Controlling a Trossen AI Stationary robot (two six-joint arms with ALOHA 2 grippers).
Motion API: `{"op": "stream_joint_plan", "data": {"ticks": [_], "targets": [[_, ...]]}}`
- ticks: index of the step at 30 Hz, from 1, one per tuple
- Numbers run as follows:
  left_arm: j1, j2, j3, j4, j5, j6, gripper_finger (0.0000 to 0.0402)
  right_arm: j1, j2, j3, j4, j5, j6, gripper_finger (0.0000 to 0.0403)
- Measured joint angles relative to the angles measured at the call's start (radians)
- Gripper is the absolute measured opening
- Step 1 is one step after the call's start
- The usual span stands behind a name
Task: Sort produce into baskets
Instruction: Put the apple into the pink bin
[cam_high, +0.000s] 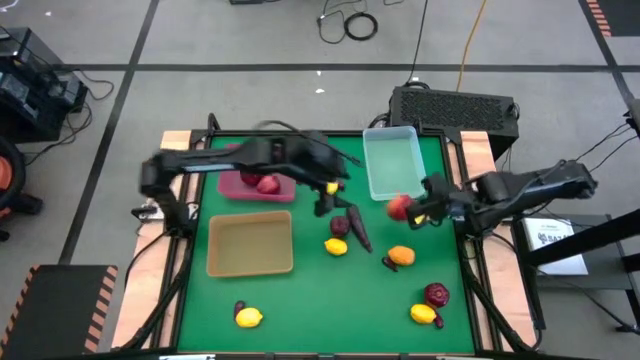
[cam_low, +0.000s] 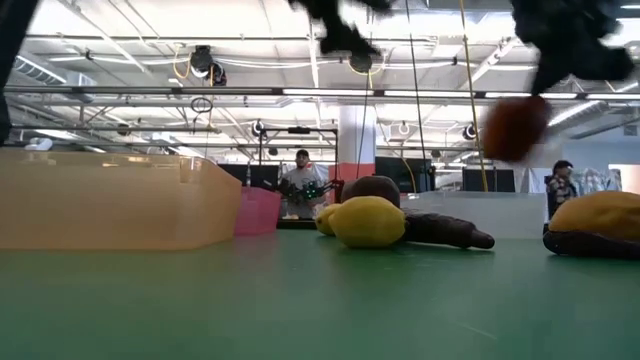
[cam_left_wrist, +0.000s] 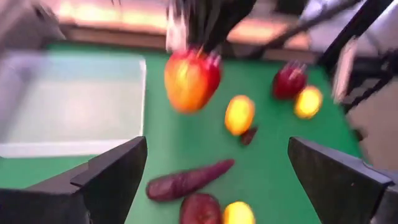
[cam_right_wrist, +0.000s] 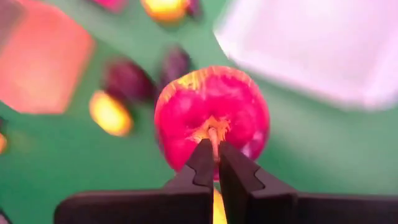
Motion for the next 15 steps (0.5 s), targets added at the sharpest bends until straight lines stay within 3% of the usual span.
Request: {"op": "stream_joint_plan", "data": {"ticks": [4, 7, 11, 15], "targets": [[-0.014, -0.142, 0.002, -0.068, -0.127, 0.013, 0.0395, -0.067, 0.018, 0.048, 0.214, 0.1, -0.224, 0.0001], [-0.02, -0.238, 0.001, -0.174, -0.244, 0.035, 0.0395, -0.129, 0.063, 0.049, 0.432, 0.104, -0.41, 0.0001], [-0.02, -0.367, -0.064, -0.28, -0.336, 0.017, 0.0395, -0.204, 0.181, 0.049, 0.699, 0.064, -0.577, 0.0], [-0.02, -0.519, -0.239, -0.278, -0.389, -0.045, 0.0395, -0.288, 0.339, 0.048, 0.985, -0.036, -0.652, 0.0]]}}
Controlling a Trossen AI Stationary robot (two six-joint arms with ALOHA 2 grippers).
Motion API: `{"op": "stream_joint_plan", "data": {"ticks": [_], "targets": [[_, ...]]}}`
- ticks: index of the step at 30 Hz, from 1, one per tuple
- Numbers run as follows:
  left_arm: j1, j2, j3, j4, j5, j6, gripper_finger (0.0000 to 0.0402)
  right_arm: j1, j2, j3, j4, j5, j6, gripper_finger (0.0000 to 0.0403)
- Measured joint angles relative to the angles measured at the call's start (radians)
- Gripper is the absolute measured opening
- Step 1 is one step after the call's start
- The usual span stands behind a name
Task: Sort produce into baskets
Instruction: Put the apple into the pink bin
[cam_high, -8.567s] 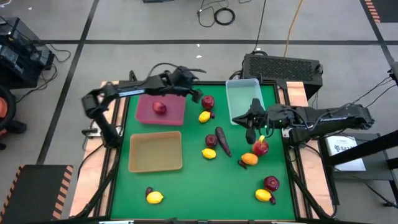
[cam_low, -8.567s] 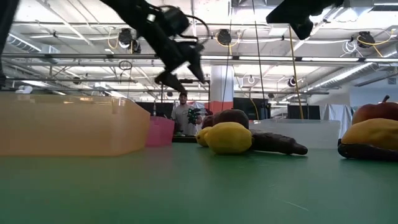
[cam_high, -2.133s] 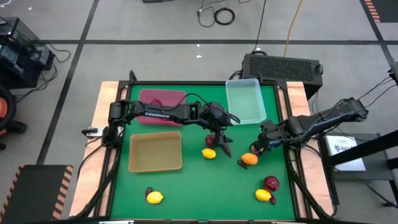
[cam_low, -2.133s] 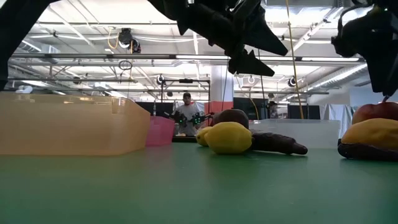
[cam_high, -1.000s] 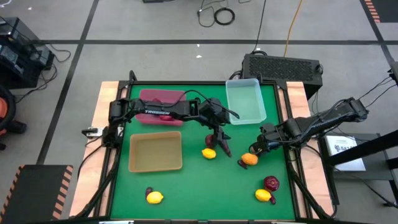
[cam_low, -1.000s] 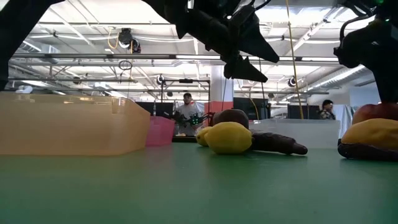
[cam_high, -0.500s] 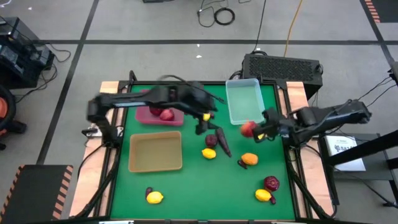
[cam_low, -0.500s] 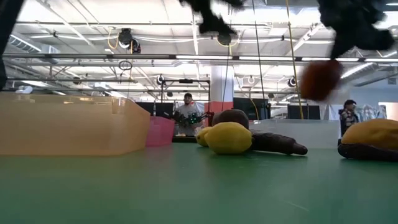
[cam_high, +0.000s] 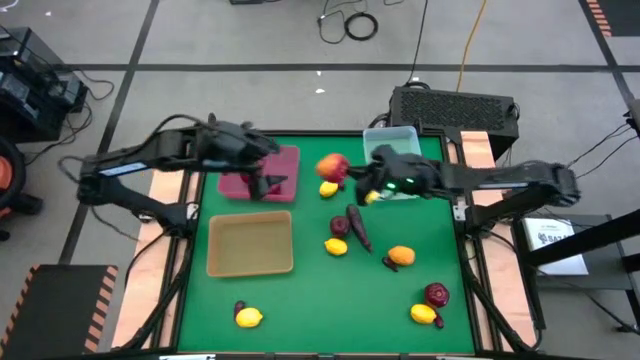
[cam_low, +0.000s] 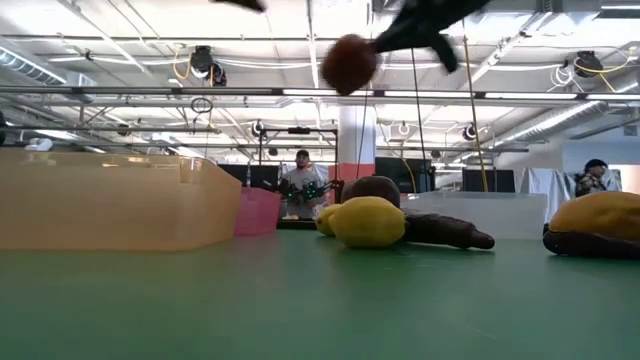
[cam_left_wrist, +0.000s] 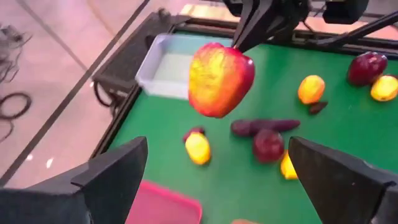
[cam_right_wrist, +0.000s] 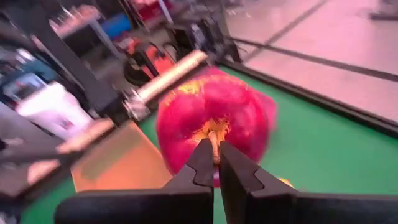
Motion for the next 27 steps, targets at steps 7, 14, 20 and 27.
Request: {"op": "stream_joint_plan", "data": {"ticks": [7, 14, 20, 27], "targets": [[0.0, -0.268, -0.362, 0.171, -0.003, -0.132, 0.0395, -0.155, 0.33, 0.146, 0.143, -0.181, 0.034, 0.0], [0.0, -0.431, -0.55, 0.268, 0.009, -0.214, 0.0395, -0.216, 0.615, 0.474, 0.042, -0.232, -0.048, 0.0], [0.0, -0.489, -0.565, 0.254, 0.015, -0.227, 0.0395, -0.249, 0.775, 0.685, -0.118, -0.226, -0.021, 0.0018], [0.0, -0.5, -0.565, 0.258, 0.015, -0.198, 0.0395, -0.252, 0.869, 0.827, -0.248, -0.248, -0.022, 0.0073]]}}
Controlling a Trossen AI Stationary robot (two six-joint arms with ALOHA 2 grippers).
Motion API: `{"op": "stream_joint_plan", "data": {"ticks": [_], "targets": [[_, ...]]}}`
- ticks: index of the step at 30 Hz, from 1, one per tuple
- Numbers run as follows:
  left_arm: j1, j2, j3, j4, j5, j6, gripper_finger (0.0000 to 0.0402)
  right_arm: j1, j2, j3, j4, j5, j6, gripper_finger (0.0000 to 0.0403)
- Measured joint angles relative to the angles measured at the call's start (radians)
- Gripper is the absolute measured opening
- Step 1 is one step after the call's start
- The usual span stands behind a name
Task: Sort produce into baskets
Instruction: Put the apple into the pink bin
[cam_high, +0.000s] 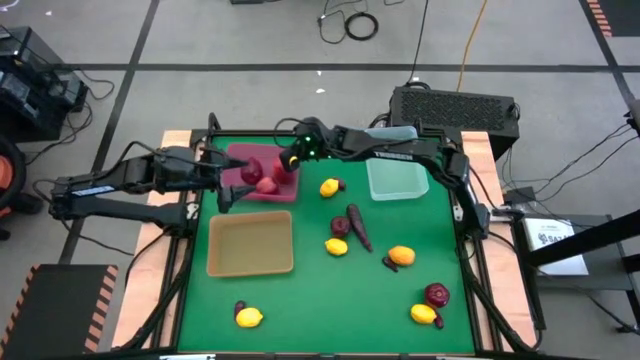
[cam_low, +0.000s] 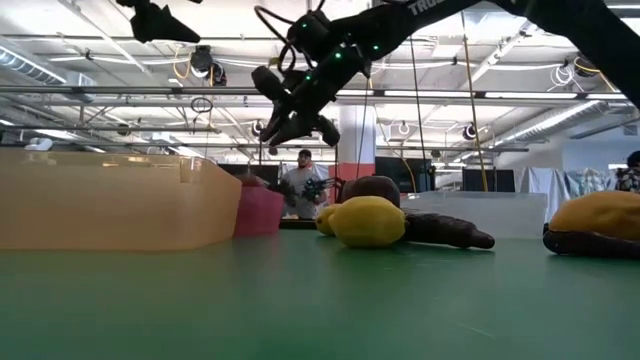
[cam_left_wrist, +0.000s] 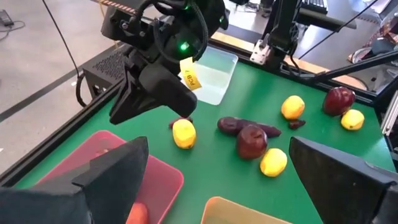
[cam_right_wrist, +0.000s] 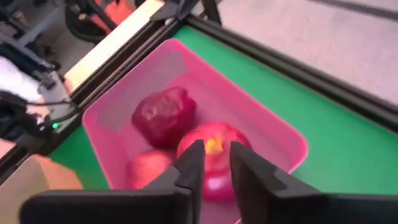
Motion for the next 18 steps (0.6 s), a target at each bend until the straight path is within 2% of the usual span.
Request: {"op": "stream_joint_plan", "data": {"ticks": [6, 12, 18], "targets": [[0.0, 0.001, 0.0, -0.001, 0.002, 0.001, 0.0395, 0.0, -0.03, 0.035, -0.118, -0.02, -0.042, 0.0118], [0.0, 0.009, 0.0, -0.004, 0.002, 0.006, 0.0395, 0.017, -0.144, 0.064, -0.28, -0.102, -0.08, 0.0132], [0.0, 0.043, 0.0, 0.0, 0.002, 0.002, 0.0395, 0.095, -0.245, 0.061, -0.611, -0.111, -0.079, 0.0132]]}}
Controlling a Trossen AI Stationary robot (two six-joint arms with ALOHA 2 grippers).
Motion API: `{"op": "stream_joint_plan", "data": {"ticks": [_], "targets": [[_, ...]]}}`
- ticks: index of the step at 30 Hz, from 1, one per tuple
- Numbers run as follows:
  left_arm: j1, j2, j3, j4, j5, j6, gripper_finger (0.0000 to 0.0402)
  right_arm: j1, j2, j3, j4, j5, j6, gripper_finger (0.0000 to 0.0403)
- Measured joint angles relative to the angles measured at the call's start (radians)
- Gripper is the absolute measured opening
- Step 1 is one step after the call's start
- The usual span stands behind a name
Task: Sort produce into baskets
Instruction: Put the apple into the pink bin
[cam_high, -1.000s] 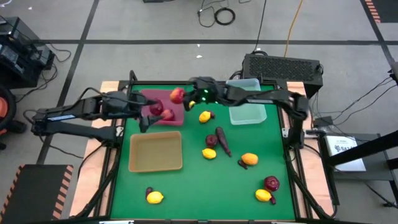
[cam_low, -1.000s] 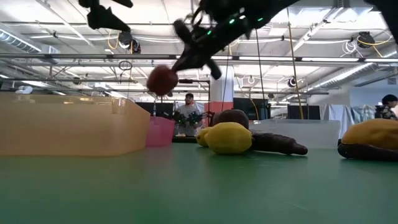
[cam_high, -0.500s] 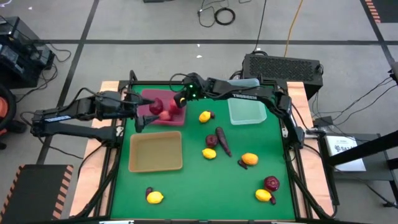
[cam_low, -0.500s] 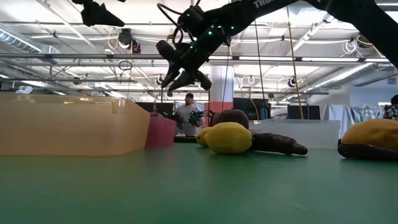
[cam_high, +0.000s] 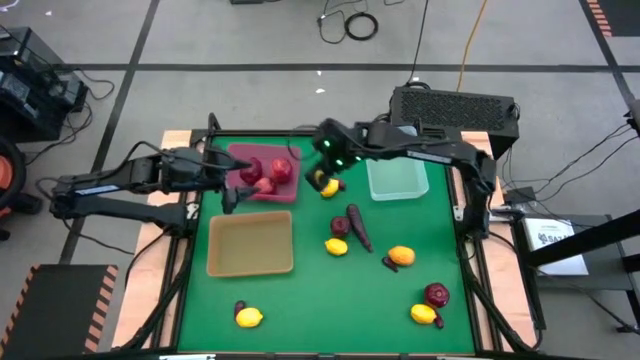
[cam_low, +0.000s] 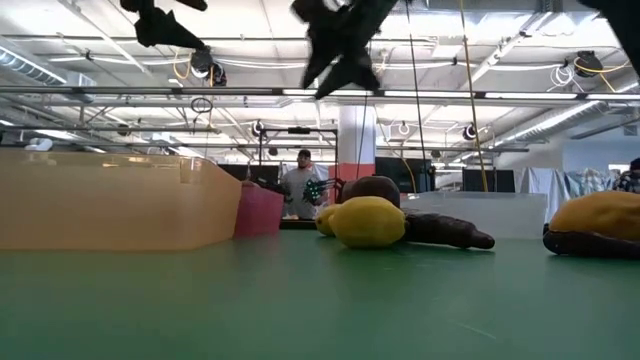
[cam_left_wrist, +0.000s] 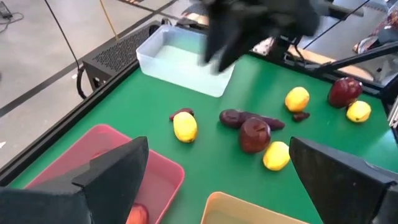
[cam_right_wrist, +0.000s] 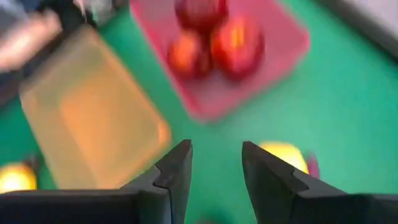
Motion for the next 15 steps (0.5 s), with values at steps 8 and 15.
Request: {"op": "stream_joint_plan", "data": {"ticks": [8, 15], "targets": [[0.001, 0.109, 0.0, 0.015, -0.01, 0.104, 0.0395, 0.144, -0.064, 0.0, -0.475, 0.0, 0.087, 0.0132], [0.001, 0.271, 0.0, 0.136, 0.051, 0.138, 0.0395, 0.313, -0.13, -0.081, -0.563, -0.175, 0.289, 0.0132]]}}
